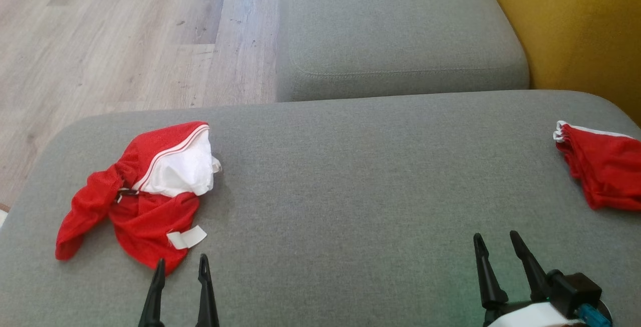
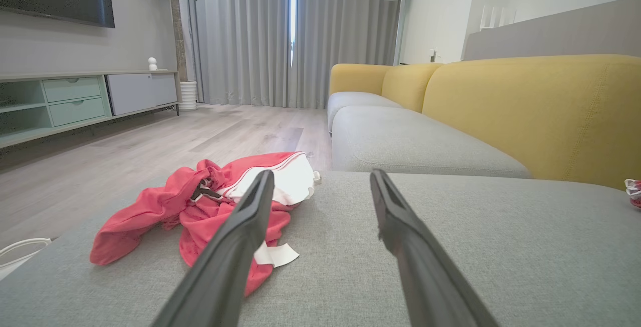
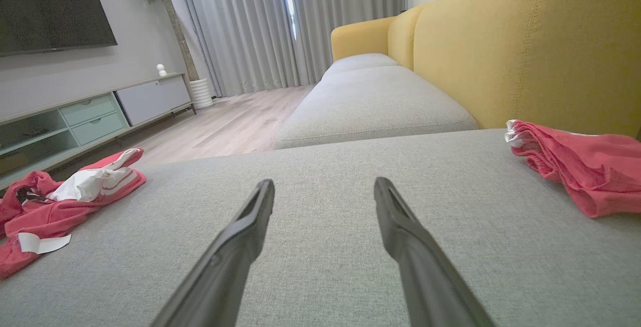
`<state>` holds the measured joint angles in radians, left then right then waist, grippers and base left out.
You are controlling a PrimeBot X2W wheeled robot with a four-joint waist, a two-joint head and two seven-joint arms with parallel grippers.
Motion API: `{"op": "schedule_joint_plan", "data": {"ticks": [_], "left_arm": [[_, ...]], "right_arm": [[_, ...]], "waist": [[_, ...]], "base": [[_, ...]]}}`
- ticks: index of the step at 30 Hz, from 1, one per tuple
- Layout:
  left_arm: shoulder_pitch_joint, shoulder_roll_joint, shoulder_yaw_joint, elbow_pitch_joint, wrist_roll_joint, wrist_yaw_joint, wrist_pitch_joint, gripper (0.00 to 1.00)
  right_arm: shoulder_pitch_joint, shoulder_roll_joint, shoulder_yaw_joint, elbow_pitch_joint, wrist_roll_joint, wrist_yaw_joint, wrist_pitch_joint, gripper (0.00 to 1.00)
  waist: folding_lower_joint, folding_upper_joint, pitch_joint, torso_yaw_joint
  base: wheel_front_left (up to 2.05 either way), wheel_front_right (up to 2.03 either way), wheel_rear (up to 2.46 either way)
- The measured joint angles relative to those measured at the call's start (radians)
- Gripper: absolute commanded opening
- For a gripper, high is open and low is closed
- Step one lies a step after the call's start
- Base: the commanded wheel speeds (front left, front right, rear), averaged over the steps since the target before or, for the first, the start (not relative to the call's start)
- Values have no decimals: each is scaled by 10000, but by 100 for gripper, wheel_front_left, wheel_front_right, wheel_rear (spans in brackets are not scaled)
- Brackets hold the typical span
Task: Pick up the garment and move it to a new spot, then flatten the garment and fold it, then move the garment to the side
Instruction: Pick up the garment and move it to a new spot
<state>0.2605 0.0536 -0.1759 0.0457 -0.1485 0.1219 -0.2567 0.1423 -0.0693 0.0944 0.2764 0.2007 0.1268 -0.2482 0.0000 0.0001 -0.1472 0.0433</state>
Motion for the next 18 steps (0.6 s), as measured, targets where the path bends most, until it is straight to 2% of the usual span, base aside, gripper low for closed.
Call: {"op": "schedule_joint_plan", "data": {"ticks": [11, 18], "left_arm": [[-3, 0, 33, 148, 0, -84, 0, 100], [-10, 0, 111, 169, 104, -84, 0, 100]], "right_arm": [[4, 8, -56, 4, -52, 0, 0, 100], [10, 25, -50, -8, -88, 0, 0, 100]], "waist": [[0, 0, 50, 31], [0, 0, 178, 554]], "base": [[0, 0, 0], [0, 0, 0]]}}
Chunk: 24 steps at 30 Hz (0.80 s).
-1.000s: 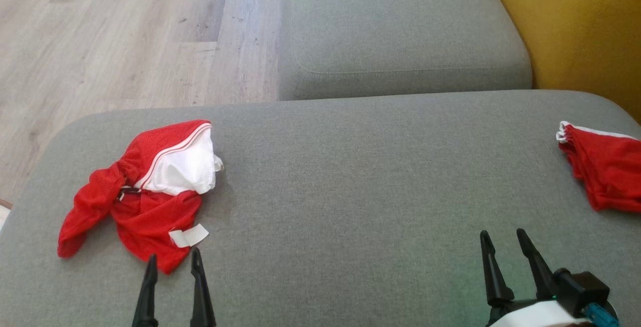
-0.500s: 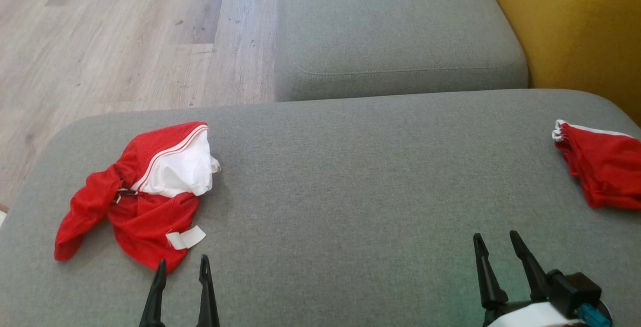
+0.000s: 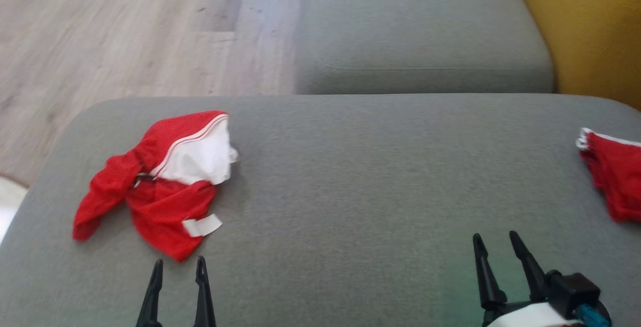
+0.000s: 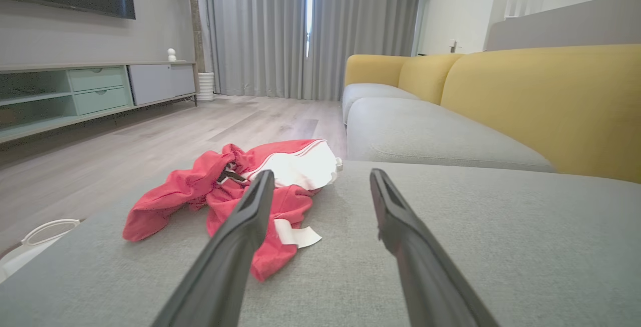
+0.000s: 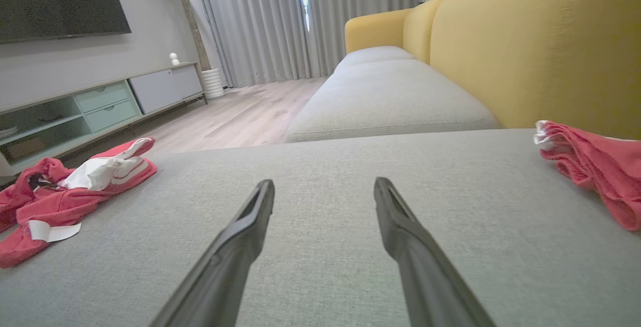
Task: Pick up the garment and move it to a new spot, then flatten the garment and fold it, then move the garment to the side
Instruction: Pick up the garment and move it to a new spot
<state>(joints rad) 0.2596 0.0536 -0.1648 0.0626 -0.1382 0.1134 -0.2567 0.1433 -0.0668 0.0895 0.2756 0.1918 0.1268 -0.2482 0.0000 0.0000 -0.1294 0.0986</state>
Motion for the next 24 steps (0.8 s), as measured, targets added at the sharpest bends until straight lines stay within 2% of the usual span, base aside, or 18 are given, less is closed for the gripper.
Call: {"op": "schedule_joint_plan", "data": {"ticks": [17, 24], "left_arm": [[-116, 12, 399, -393, 343, -90, 0, 100], [-692, 15, 493, -658, 476, -119, 0, 100]], "right_arm": [[-9, 203, 48, -84, -88, 0, 0, 100], [-106, 148, 222, -84, -192, 0, 0, 100]], "waist": [[0, 0, 449, 2723], [0, 0, 1029, 3027]], "base": [[0, 0, 0], [0, 0, 0]]}}
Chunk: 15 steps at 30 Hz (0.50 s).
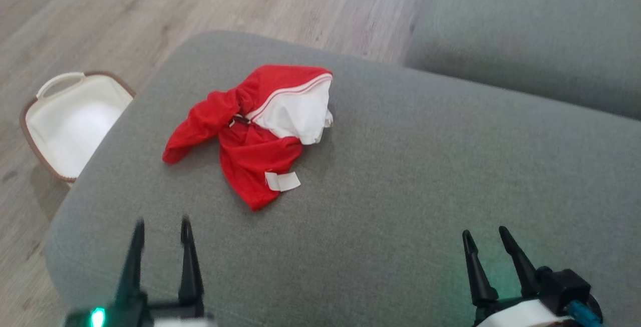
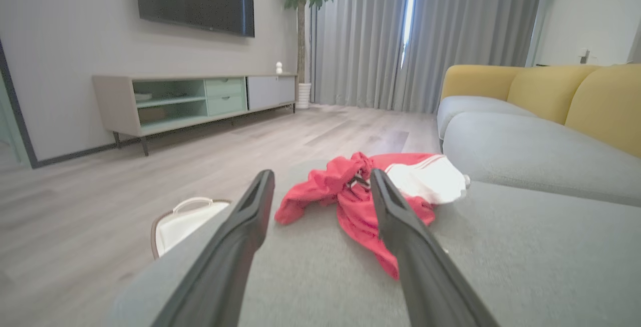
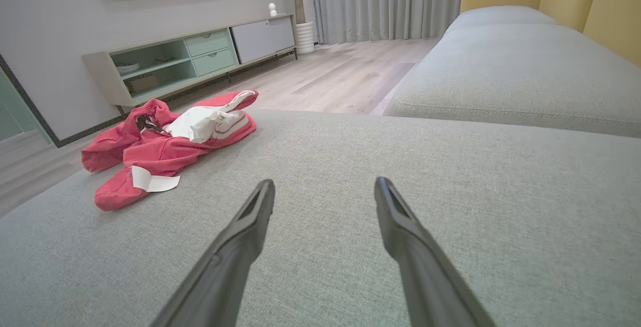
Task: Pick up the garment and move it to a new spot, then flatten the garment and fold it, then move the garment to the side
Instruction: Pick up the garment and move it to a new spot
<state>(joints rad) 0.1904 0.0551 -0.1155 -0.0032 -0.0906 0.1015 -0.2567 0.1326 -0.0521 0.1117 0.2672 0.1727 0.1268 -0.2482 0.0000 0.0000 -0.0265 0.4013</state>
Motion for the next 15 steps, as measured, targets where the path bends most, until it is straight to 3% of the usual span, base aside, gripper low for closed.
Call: {"op": "schedule_joint_plan", "data": {"ticks": [4, 9, 13, 15], "left_arm": [[-1041, 67, 61, -249, 303, -167, 0, 100], [-3917, 391, 115, -226, 477, -694, -4, 100], [-6601, 596, 105, 899, 372, -1239, 125, 100], [-7852, 709, -96, 1988, 391, -1542, 970, 100]], "right_arm": [[-15, -339, 50, -119, -71, 0, 0, 100], [-568, -1323, 10, -460, -134, 0, 0, 100], [-1230, -2088, -4, -725, -176, 0, 0, 100], [-1453, -2347, -50, -819, -167, 0, -8, 100]], "waist": [[0, 0, 380, -36], [2, 0, 1402, -152], [3, 0, 2315, -243], [4, 0, 2760, -300]], "base": [[0, 0, 0], [0, 0, 0], [0, 0, 0], [0, 0, 0]]}}
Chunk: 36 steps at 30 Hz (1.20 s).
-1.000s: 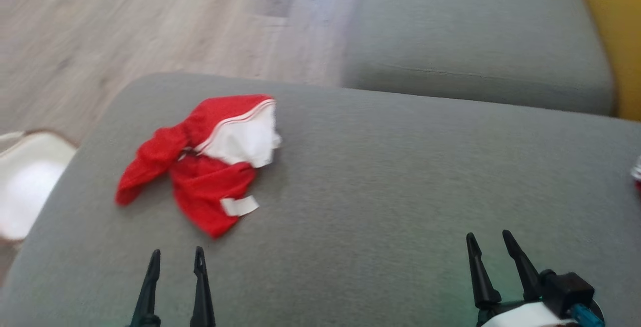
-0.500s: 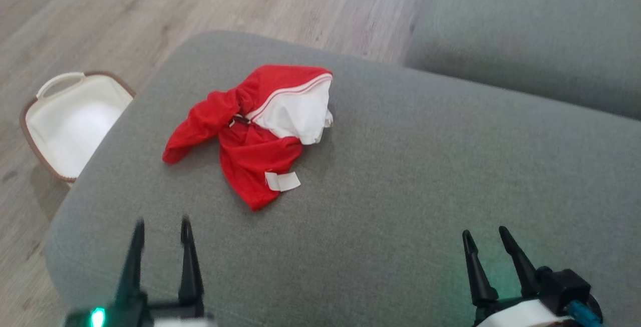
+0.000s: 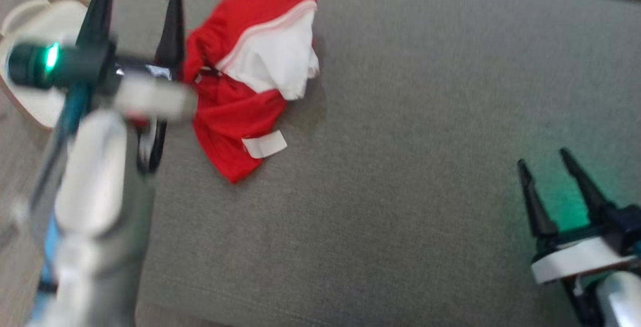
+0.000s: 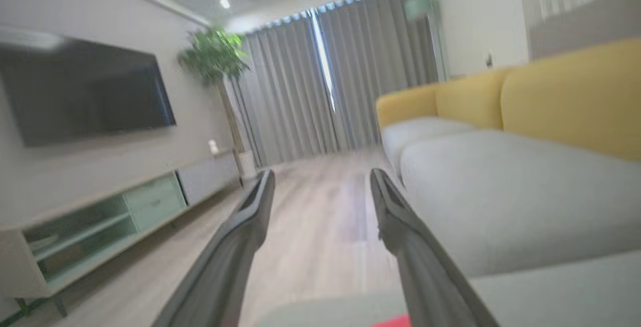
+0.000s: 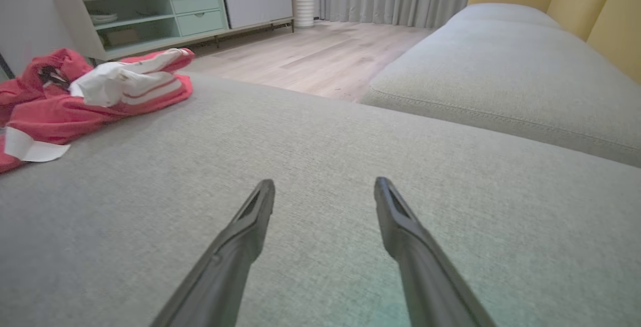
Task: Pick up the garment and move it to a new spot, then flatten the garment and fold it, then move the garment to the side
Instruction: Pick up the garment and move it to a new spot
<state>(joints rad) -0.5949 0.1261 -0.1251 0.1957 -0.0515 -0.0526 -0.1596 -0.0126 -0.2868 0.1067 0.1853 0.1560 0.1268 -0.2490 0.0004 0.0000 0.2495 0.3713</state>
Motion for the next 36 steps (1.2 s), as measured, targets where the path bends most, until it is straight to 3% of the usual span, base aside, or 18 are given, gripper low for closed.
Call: {"op": "schedule_joint_plan", "data": {"ticks": [7, 13, 20, 21, 22, 30, 36], "left_arm": [[-3304, -138, -134, 4276, -742, -508, 3386, 100], [-4592, -439, 366, 7152, -1770, -617, 3850, 100], [-4839, -564, 301, 9189, -1843, -500, 3822, 100], [-5002, -539, 286, 9338, -1816, -453, 3735, 74], [-5125, -506, 274, 9474, -1770, -441, 3567, 0], [-5408, -144, -54, 9724, -1624, -577, 1482, 0], [-6202, 0, -926, 9246, -1394, -738, 600, 0]], "right_arm": [[-662, -715, -155, -412, 320, 0, -19, 100], [-1196, -1189, -382, -788, 642, 0, -21, 100], [-1515, -1519, -428, -1103, 723, 0, -67, 100], [-1546, -1532, -439, -1137, 723, 0, -67, 100], [-1590, -1532, -437, -1139, 723, 0, -69, 100], [-1626, -993, -282, -721, 711, 0, -67, 100], [-1589, 217, -77, -314, 729, 0, -67, 100]], "waist": [[0, 0, 1257, -326], [-2, 0, 2099, -654], [-4, 0, 2825, -937], [-4, 0, 2875, -964], [-3, 0, 2896, -998], [-3, 0, 2141, -1120], [-6, 0, 689, -1461]], "base": [[0, 0, 0], [0, 0, 0], [0, 0, 0], [0, 0, 0], [0, 0, 0], [0, 0, 0], [0, 0, 0]]}}
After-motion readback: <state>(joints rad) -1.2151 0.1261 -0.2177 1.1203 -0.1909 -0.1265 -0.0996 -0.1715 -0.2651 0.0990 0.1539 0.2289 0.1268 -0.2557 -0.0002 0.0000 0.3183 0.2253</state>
